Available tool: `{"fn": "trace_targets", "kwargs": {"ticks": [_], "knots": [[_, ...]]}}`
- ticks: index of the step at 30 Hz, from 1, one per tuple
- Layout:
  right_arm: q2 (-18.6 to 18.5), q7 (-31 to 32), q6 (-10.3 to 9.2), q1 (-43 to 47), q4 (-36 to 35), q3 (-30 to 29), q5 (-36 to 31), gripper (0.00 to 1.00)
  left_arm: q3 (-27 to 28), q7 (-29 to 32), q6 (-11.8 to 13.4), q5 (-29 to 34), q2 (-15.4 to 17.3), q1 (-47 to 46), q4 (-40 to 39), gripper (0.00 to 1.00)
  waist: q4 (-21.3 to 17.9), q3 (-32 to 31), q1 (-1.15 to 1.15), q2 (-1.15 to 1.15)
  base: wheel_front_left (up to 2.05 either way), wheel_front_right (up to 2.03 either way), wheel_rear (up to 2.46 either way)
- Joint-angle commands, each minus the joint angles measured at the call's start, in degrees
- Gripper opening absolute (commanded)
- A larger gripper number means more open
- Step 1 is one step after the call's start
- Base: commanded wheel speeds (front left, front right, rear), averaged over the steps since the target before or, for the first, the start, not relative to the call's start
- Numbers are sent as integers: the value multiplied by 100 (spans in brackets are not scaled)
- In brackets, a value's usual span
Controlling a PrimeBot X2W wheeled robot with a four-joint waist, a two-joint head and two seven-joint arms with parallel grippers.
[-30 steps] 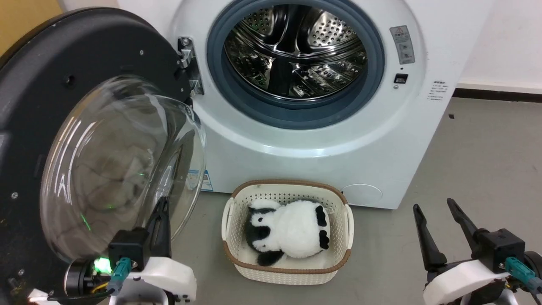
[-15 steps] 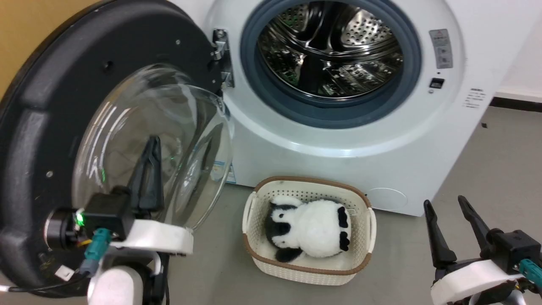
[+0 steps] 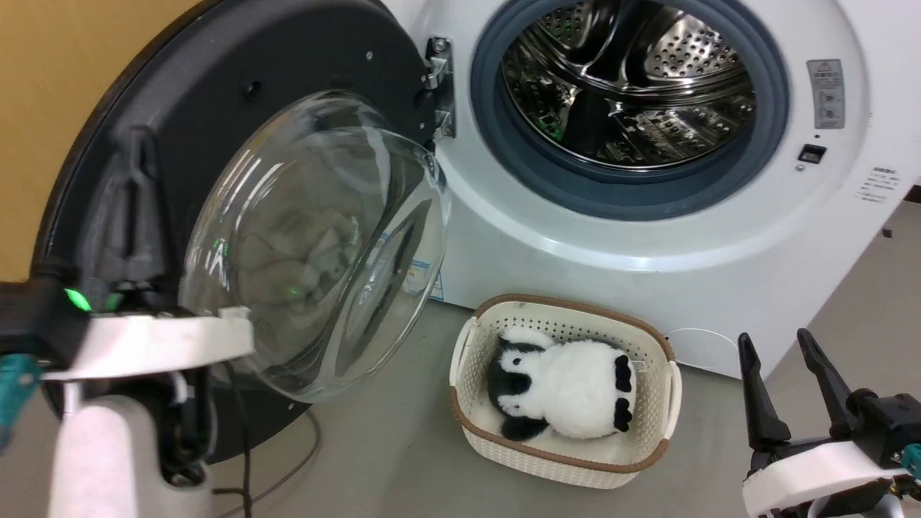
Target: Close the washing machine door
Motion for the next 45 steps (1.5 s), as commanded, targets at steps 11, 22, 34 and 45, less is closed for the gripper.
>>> {"fn": "trace_targets", "kwargs": {"ticks": [11,22,34,45], "knots": [[15,-170,2,-128,42,-57,133,100,1057,-166,-121,-1062,273,-446,96,0,332,97,0,0,0,0,0],[17,-301,3,-123,65,-178,231,100,1957,298,-194,-2858,507,-682,1203,0,598,155,0,0,0,0,0],[20,-444,3,-83,-4,-406,309,100,2506,1458,-272,-5198,485,-665,2335,0,860,227,0,0,0,0,0],[23,-575,3,-119,-98,-441,316,100,2559,2420,-341,-6208,84,-461,3061,0,955,438,0,0,0,0,0]]}}
